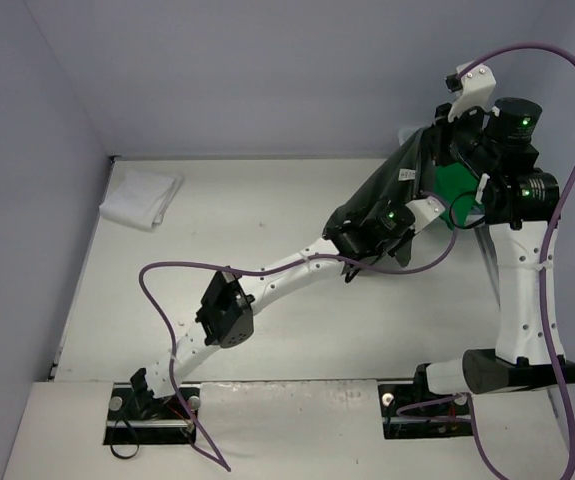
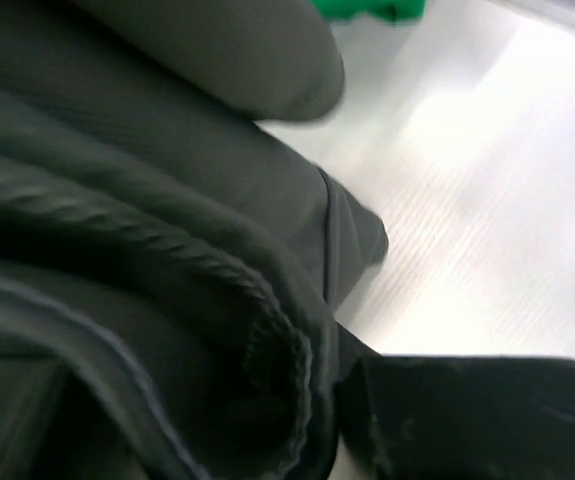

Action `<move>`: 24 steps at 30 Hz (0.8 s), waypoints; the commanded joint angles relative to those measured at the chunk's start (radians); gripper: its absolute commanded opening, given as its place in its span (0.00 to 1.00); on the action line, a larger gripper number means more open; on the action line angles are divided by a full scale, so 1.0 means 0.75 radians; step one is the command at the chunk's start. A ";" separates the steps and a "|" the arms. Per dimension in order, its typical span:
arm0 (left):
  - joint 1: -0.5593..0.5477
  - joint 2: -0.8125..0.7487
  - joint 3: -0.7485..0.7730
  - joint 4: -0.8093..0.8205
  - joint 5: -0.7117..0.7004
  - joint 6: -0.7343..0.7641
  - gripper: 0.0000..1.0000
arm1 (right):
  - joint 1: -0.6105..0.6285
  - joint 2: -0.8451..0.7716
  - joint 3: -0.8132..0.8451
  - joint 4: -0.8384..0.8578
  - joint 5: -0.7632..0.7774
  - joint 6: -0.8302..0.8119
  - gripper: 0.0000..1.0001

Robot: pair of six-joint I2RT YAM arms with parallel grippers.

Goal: Fold and stack the t-shirts

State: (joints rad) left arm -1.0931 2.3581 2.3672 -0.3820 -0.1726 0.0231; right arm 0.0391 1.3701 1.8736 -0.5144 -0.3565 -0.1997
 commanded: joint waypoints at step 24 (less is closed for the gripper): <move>0.077 -0.356 -0.291 0.102 0.038 0.094 0.00 | -0.038 -0.074 -0.052 0.093 -0.034 -0.038 0.00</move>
State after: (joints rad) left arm -1.0466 2.1979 2.1460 -0.3599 -0.1574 0.0662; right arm 0.0185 1.3411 1.8442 -0.5278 -0.3679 -0.2153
